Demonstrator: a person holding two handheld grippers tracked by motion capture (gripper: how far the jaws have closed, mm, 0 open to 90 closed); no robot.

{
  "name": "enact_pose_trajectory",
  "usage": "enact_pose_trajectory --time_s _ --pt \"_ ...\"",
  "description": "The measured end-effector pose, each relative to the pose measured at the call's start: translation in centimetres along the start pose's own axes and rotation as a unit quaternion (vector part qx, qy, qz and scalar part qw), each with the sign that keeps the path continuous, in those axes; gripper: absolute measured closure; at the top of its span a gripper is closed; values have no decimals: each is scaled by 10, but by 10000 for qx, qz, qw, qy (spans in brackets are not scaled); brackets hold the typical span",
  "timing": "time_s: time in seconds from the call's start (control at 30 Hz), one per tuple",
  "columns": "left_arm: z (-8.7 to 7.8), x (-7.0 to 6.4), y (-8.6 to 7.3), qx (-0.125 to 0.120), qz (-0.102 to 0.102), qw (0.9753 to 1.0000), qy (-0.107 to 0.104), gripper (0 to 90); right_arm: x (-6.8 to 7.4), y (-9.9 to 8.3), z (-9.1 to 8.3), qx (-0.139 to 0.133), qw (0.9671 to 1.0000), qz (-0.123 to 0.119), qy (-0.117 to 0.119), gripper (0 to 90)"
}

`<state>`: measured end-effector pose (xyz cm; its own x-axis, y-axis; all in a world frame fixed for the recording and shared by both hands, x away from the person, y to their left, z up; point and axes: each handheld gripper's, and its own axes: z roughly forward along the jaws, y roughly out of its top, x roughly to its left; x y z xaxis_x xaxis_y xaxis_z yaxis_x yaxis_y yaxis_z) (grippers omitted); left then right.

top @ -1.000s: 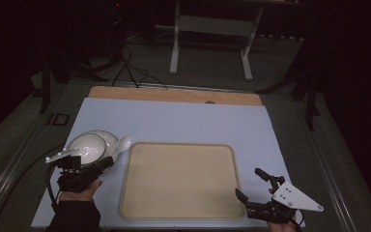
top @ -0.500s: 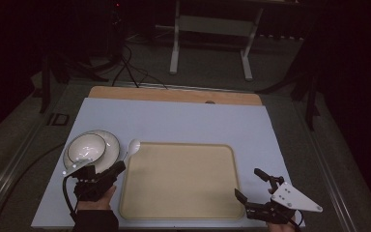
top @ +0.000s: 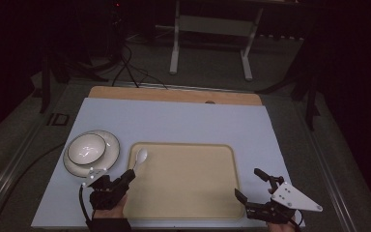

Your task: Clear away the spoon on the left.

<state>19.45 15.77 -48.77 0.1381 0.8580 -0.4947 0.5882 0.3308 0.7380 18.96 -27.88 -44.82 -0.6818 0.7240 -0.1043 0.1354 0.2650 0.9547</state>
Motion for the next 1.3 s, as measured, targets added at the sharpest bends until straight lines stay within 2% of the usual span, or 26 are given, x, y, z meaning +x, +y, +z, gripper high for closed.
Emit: enact_pose_trajectory --time_s 0.07,0.13,0.17,0.23,0.3,0.37,0.4,0.5,0.53,0.77,0.8,0.9,1.03,1.17,1.2,1.3 --pt "3 -1 -4 -53 73 9999 136 855 0 0 0 3 10000 10 5 129" --pt "6 0 -7 -14 -28 10000 37 855 -1 -1 0 15 10000 16 0 130" --pt "7 -1 -9 -33 50 9999 115 855 -1 -1 0 29 10000 30 4 130" --pt "10 -1 -11 -26 7 10000 91 856 -1 -1 1 40 10000 36 11 129" --pt "13 -2 -15 -47 33 9998 193 856 -1 -1 1 50 10000 26 10 130" --pt "17 -1 -17 29 -22 9999 158 855 -1 -1 1 60 10000 20 8 129" --pt "18 -1 -19 37 6 9998 220 856 -1 -1 1 65 10000 28 11 129" --pt "22 -2 -21 77 -2 9998 192 855 -2 -2 2 78 10000 47 15 129" --pt "23 -3 -21 107 47 9997 199 855 -2 -2 2 87 9999 54 10 129" --pt "28 -1 -33 376 -25 9991 180 848 -2 -2 2 92 10000 33 -4 129" --pt "30 -1 -34 490 -15 9986 175 847 -1 -2 2 92 10000 27 -6 129" --pt "31 -1 -36 549 11 9983 207 845 -1 -2 2 93 10000 20 -8 129" --pt "39 3 -43 815 -22 9963 257 840 -2 -2 2 94 10000 32 -8 129" --pt "41 4 -45 878 5 9956 335 815 -2 -2 2 89 9999 48 -4 129" --pt "43 7 -46 903 -51 9952 365 809 -2 -2 2 89 9999 57 -2 129" --pt "45 9 -46 949 1 9944 463 797 -2 -2 3 98 9999 38 20 129"
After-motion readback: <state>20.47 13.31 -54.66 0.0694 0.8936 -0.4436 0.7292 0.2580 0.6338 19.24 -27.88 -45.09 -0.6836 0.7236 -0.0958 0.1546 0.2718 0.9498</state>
